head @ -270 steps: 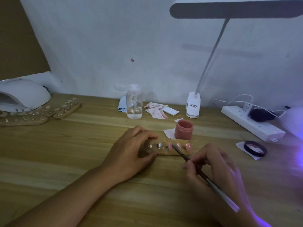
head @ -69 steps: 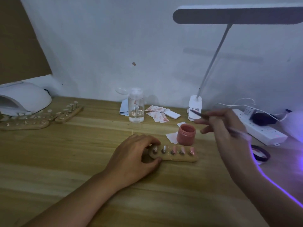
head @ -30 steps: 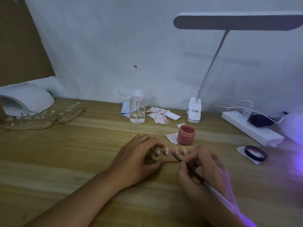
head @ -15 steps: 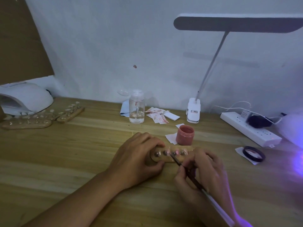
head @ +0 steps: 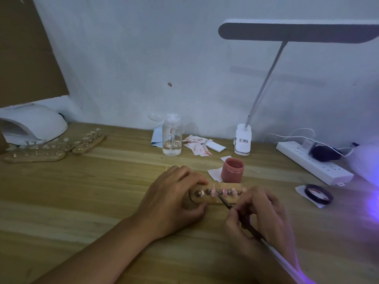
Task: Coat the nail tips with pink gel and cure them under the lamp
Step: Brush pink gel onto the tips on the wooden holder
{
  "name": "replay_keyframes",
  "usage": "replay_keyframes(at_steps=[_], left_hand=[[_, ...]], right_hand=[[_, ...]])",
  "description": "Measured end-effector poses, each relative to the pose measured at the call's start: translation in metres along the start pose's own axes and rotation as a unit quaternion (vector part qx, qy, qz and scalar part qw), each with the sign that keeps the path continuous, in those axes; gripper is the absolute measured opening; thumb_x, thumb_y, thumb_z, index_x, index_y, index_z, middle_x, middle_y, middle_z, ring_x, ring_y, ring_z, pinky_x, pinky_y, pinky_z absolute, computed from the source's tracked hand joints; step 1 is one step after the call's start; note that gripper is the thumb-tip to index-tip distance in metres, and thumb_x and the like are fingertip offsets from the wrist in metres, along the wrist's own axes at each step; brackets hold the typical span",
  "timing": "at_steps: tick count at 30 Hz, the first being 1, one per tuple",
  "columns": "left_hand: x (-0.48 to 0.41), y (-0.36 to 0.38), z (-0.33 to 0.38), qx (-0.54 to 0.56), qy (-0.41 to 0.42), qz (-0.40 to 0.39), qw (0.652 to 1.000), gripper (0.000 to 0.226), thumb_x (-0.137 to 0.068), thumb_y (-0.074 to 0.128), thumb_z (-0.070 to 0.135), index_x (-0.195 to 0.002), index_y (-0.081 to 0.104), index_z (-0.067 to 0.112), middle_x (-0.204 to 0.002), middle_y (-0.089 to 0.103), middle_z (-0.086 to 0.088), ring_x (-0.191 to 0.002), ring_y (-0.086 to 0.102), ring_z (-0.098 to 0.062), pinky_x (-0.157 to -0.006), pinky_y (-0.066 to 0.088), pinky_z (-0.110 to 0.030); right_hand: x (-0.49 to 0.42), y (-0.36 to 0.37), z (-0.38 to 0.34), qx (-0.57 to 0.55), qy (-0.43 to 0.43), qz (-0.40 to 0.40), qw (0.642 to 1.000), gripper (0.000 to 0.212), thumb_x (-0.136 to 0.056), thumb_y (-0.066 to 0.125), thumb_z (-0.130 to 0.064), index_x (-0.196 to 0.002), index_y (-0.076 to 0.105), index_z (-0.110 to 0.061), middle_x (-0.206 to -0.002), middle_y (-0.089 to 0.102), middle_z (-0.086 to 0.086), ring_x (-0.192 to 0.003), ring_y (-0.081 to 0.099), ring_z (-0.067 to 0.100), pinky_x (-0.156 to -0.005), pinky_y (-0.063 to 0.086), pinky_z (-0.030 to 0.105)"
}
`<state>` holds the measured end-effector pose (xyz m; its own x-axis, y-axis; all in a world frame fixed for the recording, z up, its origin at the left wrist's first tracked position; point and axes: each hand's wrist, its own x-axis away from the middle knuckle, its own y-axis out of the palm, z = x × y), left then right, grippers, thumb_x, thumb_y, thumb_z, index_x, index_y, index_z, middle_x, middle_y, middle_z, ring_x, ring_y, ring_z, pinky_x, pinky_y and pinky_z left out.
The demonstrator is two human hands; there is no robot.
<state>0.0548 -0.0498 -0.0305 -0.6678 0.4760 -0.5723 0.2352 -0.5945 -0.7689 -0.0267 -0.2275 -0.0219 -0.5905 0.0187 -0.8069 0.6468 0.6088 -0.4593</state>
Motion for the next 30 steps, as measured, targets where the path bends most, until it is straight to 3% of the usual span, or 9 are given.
replay_keyframes(at_steps=[5, 8, 11, 16, 21, 24, 27, 30], left_hand=[[-0.0003, 0.0008, -0.0005, -0.003, 0.003, 0.001, 1.0, 0.039, -0.076, 0.066, 0.046, -0.113, 0.065, 0.033, -0.106, 0.058, 0.017, -0.098, 0.052, -0.005, -0.082, 0.044, -0.022], [-0.0004, 0.0015, -0.0018, -0.005, 0.0, 0.003, 1.0, 0.039, -0.076, 0.067, 0.046, -0.112, 0.065, 0.033, -0.106, 0.059, 0.018, -0.098, 0.053, -0.005, -0.082, 0.045, -0.023], [-0.0007, 0.0024, -0.0021, -0.003, -0.005, 0.005, 1.0, 0.037, -0.076, 0.068, 0.046, -0.111, 0.065, 0.034, -0.105, 0.059, 0.019, -0.097, 0.053, -0.005, -0.081, 0.046, -0.025], [-0.0006, 0.003, -0.0031, -0.005, -0.007, 0.001, 1.0, 0.038, -0.076, 0.066, 0.047, -0.112, 0.065, 0.035, -0.105, 0.059, 0.019, -0.098, 0.052, -0.004, -0.082, 0.044, -0.023], [-0.0013, 0.0034, -0.0043, -0.001, -0.006, 0.003, 1.0, 0.038, -0.075, 0.068, 0.043, -0.111, 0.066, 0.032, -0.105, 0.06, 0.018, -0.097, 0.054, -0.006, -0.083, 0.046, -0.025], [-0.0013, 0.0043, -0.0048, -0.002, -0.006, 0.005, 1.0, 0.038, -0.075, 0.069, 0.042, -0.111, 0.066, 0.032, -0.105, 0.06, 0.018, -0.097, 0.054, -0.007, -0.083, 0.047, -0.027], [-0.0009, 0.0052, -0.0057, 0.003, -0.005, 0.01, 1.0, 0.038, -0.075, 0.066, 0.044, -0.111, 0.066, 0.032, -0.104, 0.06, 0.019, -0.096, 0.054, -0.006, -0.082, 0.047, -0.026], [-0.001, 0.0059, -0.0064, 0.002, -0.005, 0.007, 1.0, 0.038, -0.075, 0.065, 0.045, -0.111, 0.065, 0.033, -0.104, 0.059, 0.019, -0.096, 0.054, -0.004, -0.083, 0.047, -0.026]], right_hand=[[-0.0011, 0.0019, -0.001, 0.001, 0.011, -0.023, 1.0, 0.014, -0.066, 0.065, -0.014, -0.069, 0.052, -0.016, -0.067, 0.053, -0.012, -0.071, 0.055, -0.003, -0.068, 0.055, 0.046], [0.0009, -0.0021, -0.0017, -0.022, 0.035, -0.01, 0.999, 0.01, -0.069, 0.056, -0.027, -0.069, 0.049, -0.02, -0.082, 0.057, -0.013, -0.074, 0.056, -0.005, -0.07, 0.054, 0.043], [-0.0012, 0.0005, -0.0013, -0.023, 0.045, -0.005, 0.999, 0.009, -0.073, 0.056, -0.03, -0.071, 0.052, -0.022, -0.089, 0.06, -0.016, -0.079, 0.056, -0.012, -0.073, 0.054, 0.045], [0.0013, 0.0, 0.0016, -0.039, 0.056, -0.02, 0.997, 0.008, -0.072, 0.056, -0.029, -0.07, 0.051, -0.022, -0.08, 0.059, -0.013, -0.071, 0.059, 0.0, -0.074, 0.054, 0.049], [-0.0004, 0.0021, 0.0043, -0.037, 0.063, -0.027, 0.997, 0.011, -0.073, 0.065, -0.023, -0.073, 0.054, -0.023, -0.073, 0.061, -0.016, -0.073, 0.061, -0.002, -0.08, 0.053, 0.05], [0.0011, 0.001, 0.0038, -0.058, 0.064, -0.026, 0.996, 0.01, -0.073, 0.059, -0.029, -0.071, 0.051, -0.024, -0.082, 0.06, -0.015, -0.073, 0.061, 0.002, -0.078, 0.053, 0.051], [0.0003, 0.003, 0.0049, -0.048, 0.079, -0.03, 0.995, 0.009, -0.076, 0.06, -0.032, -0.075, 0.054, -0.025, -0.074, 0.063, -0.018, -0.082, 0.062, 0.0, -0.083, 0.052, 0.049], [0.0005, 0.0039, 0.0062, -0.046, 0.067, -0.043, 0.996, 0.01, -0.073, 0.065, -0.023, -0.073, 0.055, -0.021, -0.072, 0.061, -0.015, -0.074, 0.061, 0.001, -0.083, 0.052, 0.049]])
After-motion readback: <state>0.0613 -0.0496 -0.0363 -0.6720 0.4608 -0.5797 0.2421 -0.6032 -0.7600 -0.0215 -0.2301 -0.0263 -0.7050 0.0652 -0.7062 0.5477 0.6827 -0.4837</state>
